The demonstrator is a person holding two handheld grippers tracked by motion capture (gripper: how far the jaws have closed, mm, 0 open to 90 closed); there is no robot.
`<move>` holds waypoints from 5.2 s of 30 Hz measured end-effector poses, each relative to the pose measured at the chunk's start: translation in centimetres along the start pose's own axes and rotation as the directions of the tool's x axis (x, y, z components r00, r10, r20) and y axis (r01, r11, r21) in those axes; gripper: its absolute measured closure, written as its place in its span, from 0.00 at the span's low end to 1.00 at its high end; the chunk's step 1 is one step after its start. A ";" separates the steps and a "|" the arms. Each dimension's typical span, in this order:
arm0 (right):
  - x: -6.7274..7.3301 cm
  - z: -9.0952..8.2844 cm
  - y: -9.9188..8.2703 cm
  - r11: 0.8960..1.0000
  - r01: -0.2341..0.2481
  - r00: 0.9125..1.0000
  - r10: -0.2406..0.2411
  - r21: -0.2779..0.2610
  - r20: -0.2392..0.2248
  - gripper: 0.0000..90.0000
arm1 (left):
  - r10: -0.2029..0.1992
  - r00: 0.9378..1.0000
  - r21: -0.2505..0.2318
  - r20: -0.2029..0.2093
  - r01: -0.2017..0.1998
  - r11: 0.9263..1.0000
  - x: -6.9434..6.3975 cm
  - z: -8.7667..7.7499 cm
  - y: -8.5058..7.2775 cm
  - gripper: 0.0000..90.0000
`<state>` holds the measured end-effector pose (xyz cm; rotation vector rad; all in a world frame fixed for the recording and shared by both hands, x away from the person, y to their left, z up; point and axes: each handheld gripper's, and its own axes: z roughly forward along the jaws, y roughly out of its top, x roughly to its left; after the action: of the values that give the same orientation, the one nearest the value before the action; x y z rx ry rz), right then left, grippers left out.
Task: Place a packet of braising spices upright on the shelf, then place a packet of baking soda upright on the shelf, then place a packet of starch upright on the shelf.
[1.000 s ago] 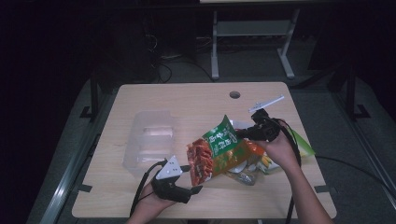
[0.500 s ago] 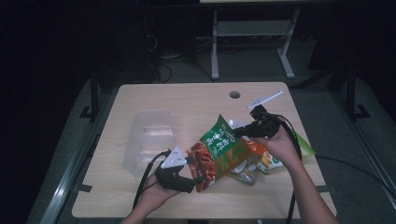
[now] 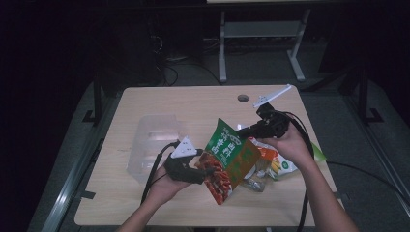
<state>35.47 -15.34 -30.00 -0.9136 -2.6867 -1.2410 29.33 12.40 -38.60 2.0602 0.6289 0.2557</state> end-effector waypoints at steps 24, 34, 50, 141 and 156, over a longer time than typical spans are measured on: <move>3.4 -0.2 2.3 0.982 0.176 0.984 -0.177 0.062 0.011 1.00 | -0.114 0.987 0.037 0.112 0.111 0.993 3.3 1.0 1.9 0.91; 2.9 -0.3 1.2 0.985 0.165 0.983 -0.169 0.057 0.076 0.93 | -0.085 0.994 -0.019 0.066 0.087 0.996 2.5 0.4 0.9 0.98; -0.3 0.1 -4.7 0.998 0.027 0.999 -0.026 -0.051 0.034 0.57 | -0.071 0.996 -0.023 0.045 0.072 0.997 2.5 -0.2 0.4 1.00; 2.0 3.9 2.2 0.990 0.122 0.992 -0.122 -0.076 0.006 1.00 | -0.019 1.000 0.010 0.000 0.019 1.000 -0.8 -5.2 -5.2 0.29; 2.3 4.1 4.5 0.984 0.144 0.989 -0.145 -0.102 -0.007 1.00 | -0.015 1.000 0.000 0.011 0.015 1.000 -1.1 -5.3 -5.2 0.29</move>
<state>36.71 -9.06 -29.05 -0.7266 -2.7441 -1.4171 24.48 17.92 -40.01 2.0551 0.6376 0.2352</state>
